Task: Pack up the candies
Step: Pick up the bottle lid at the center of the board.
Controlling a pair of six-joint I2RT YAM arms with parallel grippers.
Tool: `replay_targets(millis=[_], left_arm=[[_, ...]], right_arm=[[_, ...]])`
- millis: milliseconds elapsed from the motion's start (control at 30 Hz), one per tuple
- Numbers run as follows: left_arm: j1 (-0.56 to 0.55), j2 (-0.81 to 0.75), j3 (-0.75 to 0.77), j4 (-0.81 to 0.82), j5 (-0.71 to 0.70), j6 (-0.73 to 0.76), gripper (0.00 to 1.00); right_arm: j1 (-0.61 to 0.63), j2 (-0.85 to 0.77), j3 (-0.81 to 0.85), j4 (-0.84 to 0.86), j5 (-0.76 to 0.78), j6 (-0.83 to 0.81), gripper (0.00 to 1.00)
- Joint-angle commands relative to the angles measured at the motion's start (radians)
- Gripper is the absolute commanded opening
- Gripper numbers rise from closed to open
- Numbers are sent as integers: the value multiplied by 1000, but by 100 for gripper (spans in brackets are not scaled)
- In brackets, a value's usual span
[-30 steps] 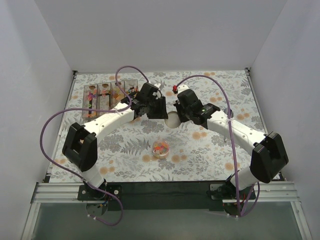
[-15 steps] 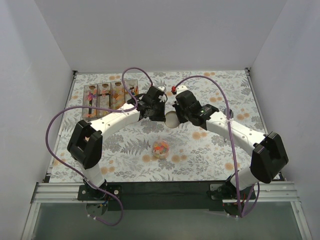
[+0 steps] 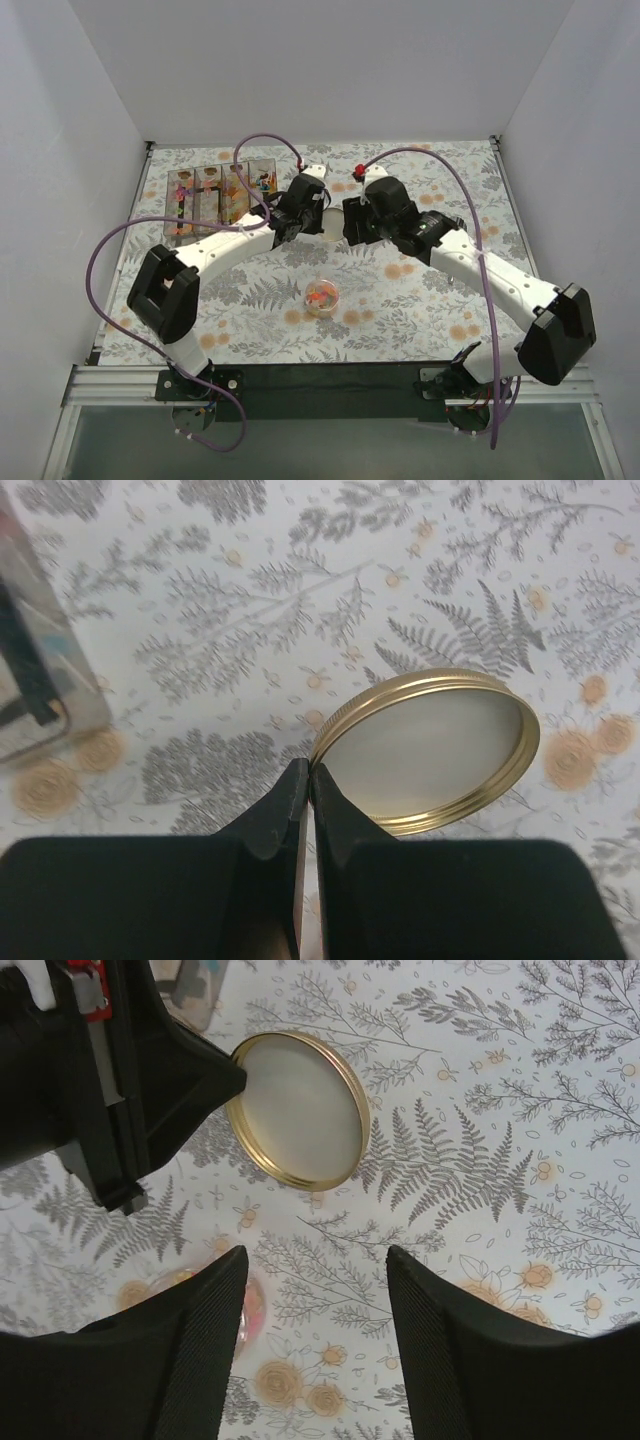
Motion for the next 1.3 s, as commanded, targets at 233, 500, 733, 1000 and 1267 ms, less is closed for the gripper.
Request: replay_targets(millis=[233, 500, 733, 1000, 1267], left_arm=[[0, -117, -119, 492, -294, 260, 0], [0, -210, -333, 896, -185, 364, 0], [0, -270, -386, 842, -94, 300, 0], [0, -365, -463, 787, 102, 265, 0], [12, -344, -410, 640, 268, 110, 0]], right_arm=[[-220, -169, -90, 71, -480, 343, 70], [-315, -174, -190, 383, -669, 703, 82], [-311, -99, -153, 492, -675, 564, 78], [-338, -78, -144, 475, -797, 232, 82], [-446, -93, -139, 475, -1132, -56, 98]])
